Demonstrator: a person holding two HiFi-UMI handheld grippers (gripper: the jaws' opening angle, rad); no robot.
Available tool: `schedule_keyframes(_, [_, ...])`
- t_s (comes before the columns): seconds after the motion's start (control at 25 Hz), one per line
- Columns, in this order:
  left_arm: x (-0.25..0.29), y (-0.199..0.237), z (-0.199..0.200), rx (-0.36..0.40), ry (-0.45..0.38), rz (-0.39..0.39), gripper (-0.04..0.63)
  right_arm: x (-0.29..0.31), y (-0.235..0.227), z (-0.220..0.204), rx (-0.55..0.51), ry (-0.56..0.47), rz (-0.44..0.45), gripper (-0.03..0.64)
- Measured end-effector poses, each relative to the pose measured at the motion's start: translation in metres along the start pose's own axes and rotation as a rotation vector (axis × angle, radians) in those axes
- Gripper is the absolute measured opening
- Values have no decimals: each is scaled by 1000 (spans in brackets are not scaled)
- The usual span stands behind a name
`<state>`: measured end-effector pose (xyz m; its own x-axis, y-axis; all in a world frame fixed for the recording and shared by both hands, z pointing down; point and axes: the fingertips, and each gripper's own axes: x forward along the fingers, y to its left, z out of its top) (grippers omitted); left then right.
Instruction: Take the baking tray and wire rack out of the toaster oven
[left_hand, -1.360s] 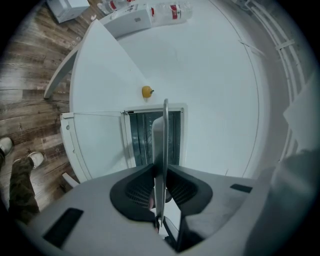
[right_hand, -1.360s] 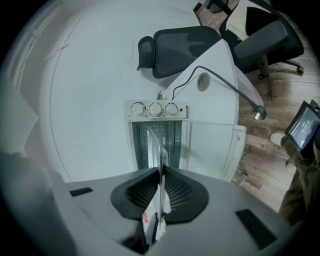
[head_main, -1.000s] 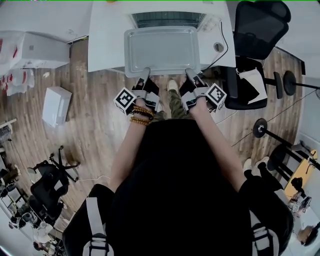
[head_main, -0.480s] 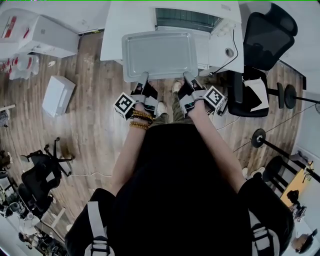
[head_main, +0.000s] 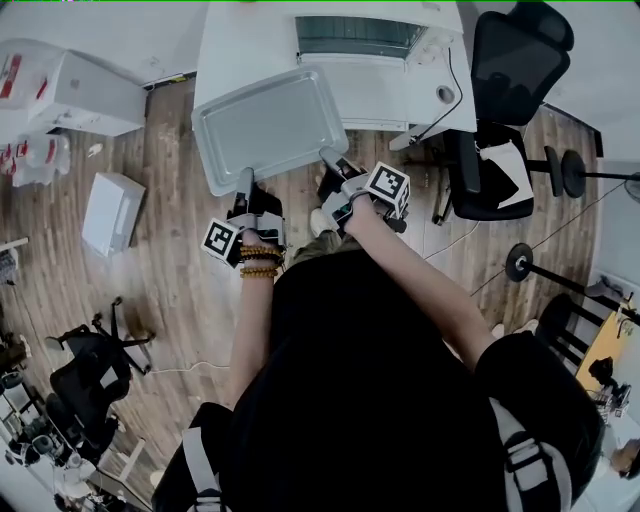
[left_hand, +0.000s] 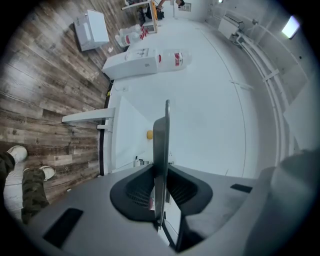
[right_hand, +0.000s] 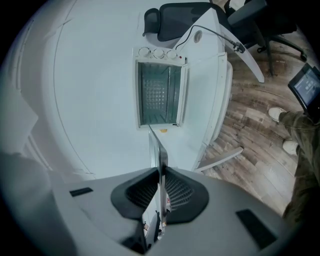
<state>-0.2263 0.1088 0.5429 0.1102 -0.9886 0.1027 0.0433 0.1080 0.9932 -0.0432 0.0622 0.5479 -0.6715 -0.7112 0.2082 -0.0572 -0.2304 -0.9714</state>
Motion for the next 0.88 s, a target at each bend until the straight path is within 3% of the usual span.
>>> schedule_keyframes(0.4, [-24,0,37,2,-104,-14,80,28,8,-35,-26,99,4,57])
schedule_keyframes(0.88, [4,10,63,-13,-175,20,80,77,4,-26,-29,179,-26,57])
